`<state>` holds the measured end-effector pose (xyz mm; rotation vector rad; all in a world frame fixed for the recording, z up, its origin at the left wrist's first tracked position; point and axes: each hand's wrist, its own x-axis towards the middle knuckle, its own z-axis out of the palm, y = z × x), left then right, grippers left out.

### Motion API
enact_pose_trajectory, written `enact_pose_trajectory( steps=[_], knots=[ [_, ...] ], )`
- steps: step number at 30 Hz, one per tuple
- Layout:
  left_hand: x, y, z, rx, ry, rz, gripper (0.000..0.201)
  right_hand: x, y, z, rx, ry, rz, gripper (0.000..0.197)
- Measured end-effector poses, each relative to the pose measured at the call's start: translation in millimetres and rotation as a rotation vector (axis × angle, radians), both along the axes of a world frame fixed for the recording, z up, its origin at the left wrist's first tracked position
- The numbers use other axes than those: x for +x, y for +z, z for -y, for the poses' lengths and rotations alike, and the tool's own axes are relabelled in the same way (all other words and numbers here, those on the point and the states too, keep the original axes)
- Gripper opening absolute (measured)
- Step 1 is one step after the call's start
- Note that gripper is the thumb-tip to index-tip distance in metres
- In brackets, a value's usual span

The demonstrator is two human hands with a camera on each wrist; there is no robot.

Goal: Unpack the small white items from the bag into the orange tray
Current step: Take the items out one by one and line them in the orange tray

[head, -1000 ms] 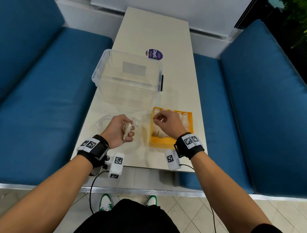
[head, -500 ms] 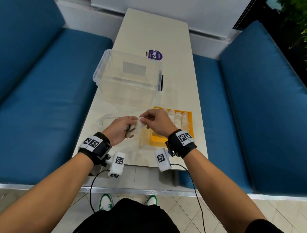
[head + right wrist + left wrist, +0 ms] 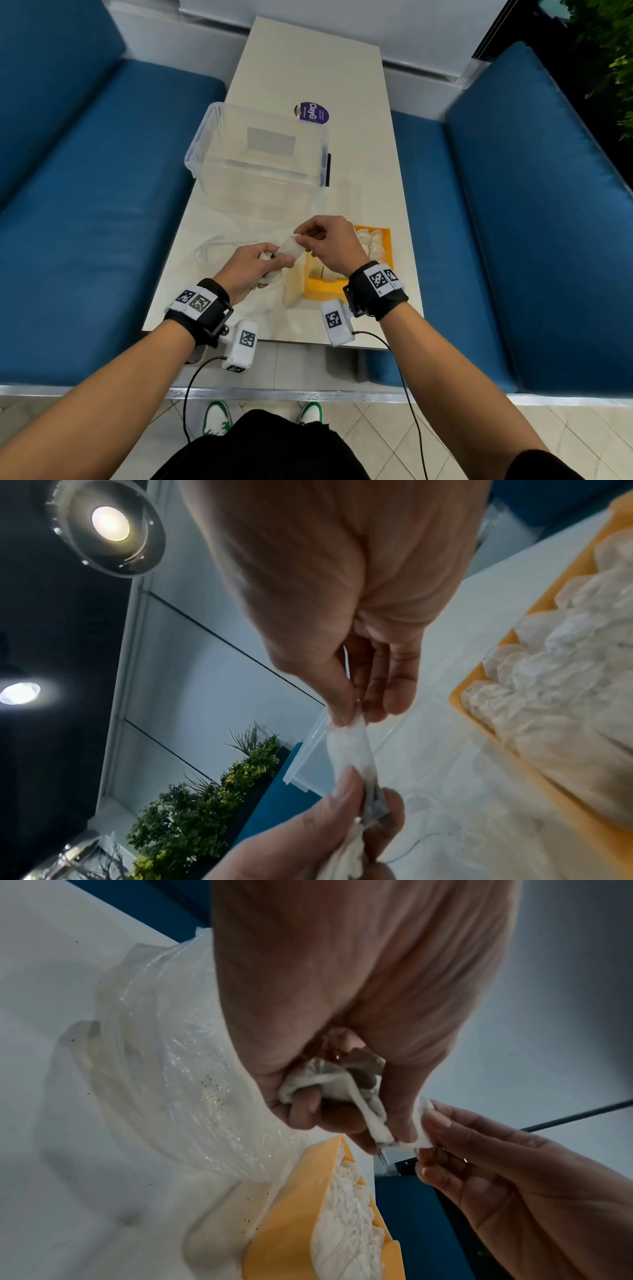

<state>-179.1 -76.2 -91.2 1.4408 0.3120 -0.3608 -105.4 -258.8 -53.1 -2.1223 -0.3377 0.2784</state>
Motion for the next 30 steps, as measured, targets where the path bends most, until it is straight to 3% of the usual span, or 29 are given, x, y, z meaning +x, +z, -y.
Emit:
enact_pose_trajectory(
  steps=[4,8,15,19,25,30],
  knots=[
    [1,5,4,0.046,-0.042,-0.044,0.024,5,8,18,-0.090,0.010,0.077,0.006],
    [2,2,4,0.019,-0.018,-0.149,0.031,16,9,52,-0.217,-0.007,0.109,0.004],
    [4,-4,1,0.001,0.030,-0.210,0.028,22,-27,90,-0.580,0.158,-0.044,0.014],
    [4,-3,0,0.003,0.036,-0.211,0.026,22,-45,89,-0.632,0.135,-0.095,0.012],
    [2,-3,-6,0.016,0.037,-0.207,0.025,29,-53,83,-0.703,0.116,-0.039,0.018],
    [3,-5,-11,0.031,0.050,-0.212,0.025,32,-55,80,-0.694,0.080,0.029,0.009]
  ],
)
